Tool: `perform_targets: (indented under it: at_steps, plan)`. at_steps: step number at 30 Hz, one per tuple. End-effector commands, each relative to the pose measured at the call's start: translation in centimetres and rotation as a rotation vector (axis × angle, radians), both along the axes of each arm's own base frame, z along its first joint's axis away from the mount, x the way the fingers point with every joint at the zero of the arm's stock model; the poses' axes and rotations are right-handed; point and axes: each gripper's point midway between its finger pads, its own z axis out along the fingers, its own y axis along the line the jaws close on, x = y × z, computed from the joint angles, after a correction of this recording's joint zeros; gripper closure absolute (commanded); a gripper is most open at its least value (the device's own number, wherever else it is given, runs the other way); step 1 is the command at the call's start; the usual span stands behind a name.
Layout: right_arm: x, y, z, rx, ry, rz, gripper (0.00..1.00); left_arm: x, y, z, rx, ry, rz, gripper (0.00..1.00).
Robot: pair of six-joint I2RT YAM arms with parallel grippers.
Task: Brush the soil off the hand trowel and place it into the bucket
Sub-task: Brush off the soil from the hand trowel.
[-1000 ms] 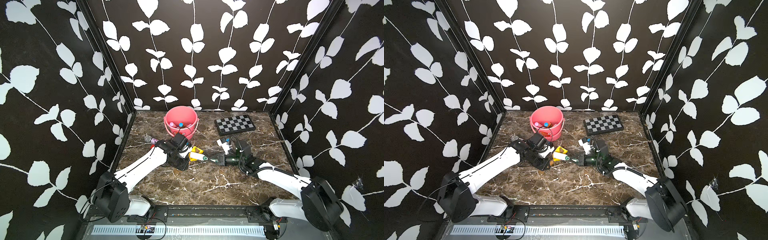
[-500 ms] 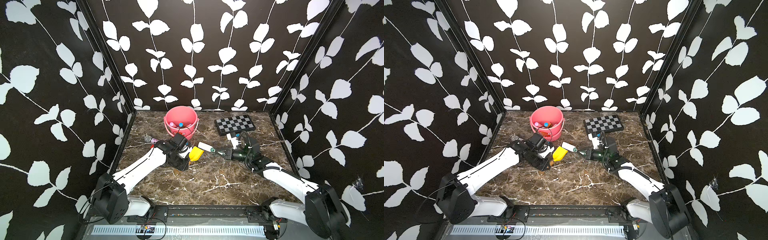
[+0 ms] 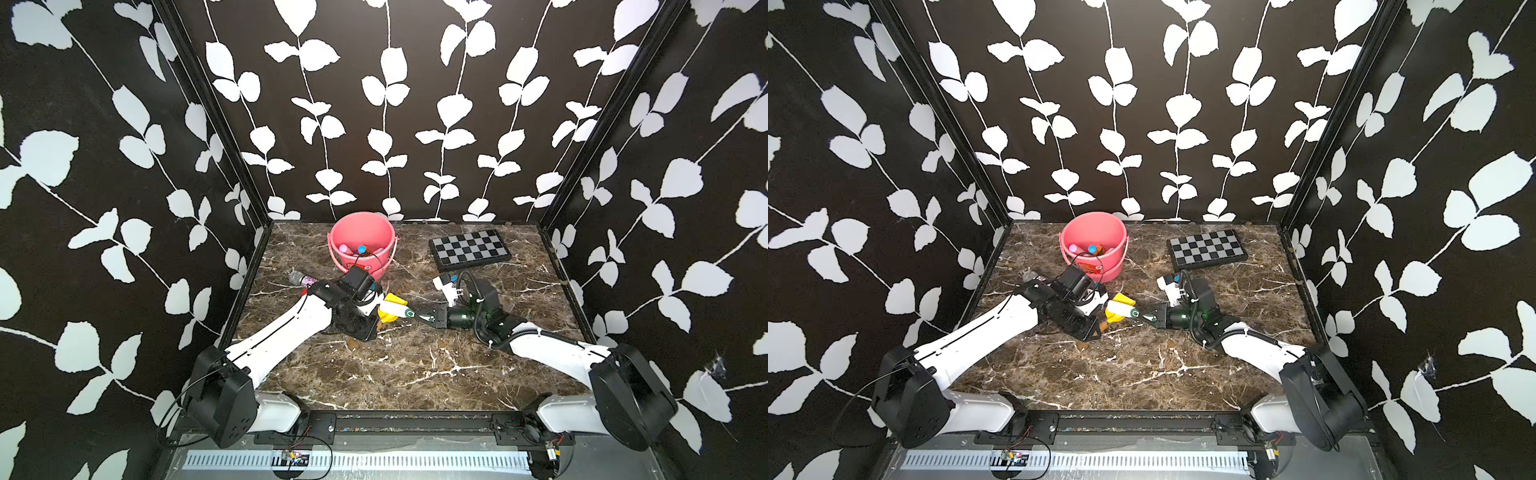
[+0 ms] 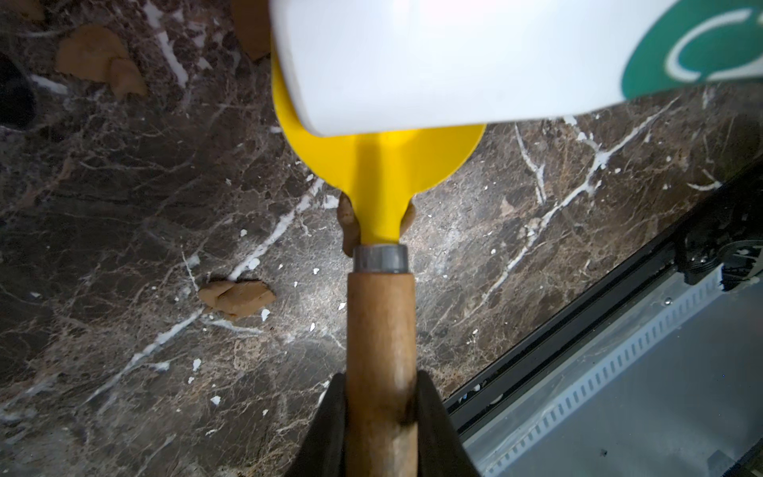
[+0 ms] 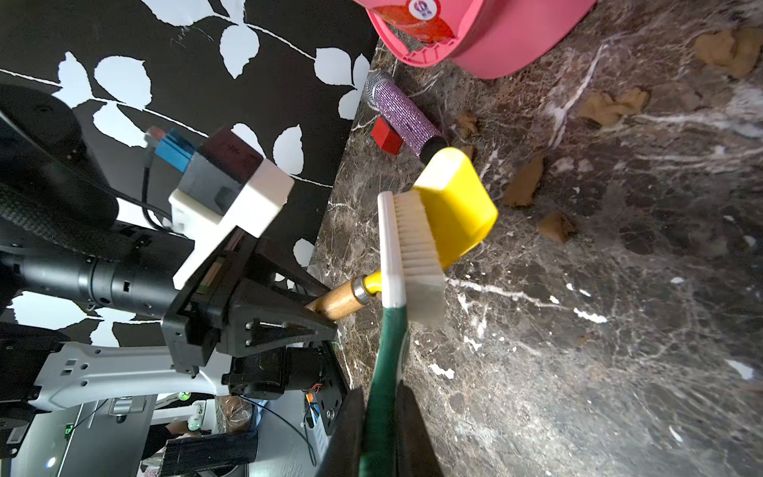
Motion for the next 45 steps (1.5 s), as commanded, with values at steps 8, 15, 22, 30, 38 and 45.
perform_targets:
  at_steps: [8, 15, 22, 30, 38, 45]
  plan:
    - [2.2, -2.5, 4.0, 0.102, -0.068, -0.122, 1.00, 0.2, -0.3, 0.4, -0.040, -0.039, 0.000, 1.00]
    - [-0.4, -0.4, 1.9, 0.091, -0.011, -0.070, 1.00, 0.6, -0.5, 0.6, -0.044, -0.049, 0.006, 1.00]
    - [-0.4, -0.4, 0.0, 0.051, 0.008, -0.068, 1.00, 0.6, -0.9, 1.0, -0.069, -0.053, 0.013, 1.00]
    - [3.5, -4.9, 1.0, 0.034, -0.016, -0.221, 1.00, 0.3, -0.4, 0.9, -0.054, -0.058, 0.013, 1.00]
    - [0.2, -1.8, 2.4, 0.082, -0.016, -0.114, 1.00, 1.2, -0.2, 0.5, -0.024, -0.077, 0.032, 1.00]
    - [-0.1, -1.5, 1.5, 0.028, -0.037, -0.118, 1.00, 1.2, -0.2, -0.1, -0.001, -0.053, 0.021, 1.00]
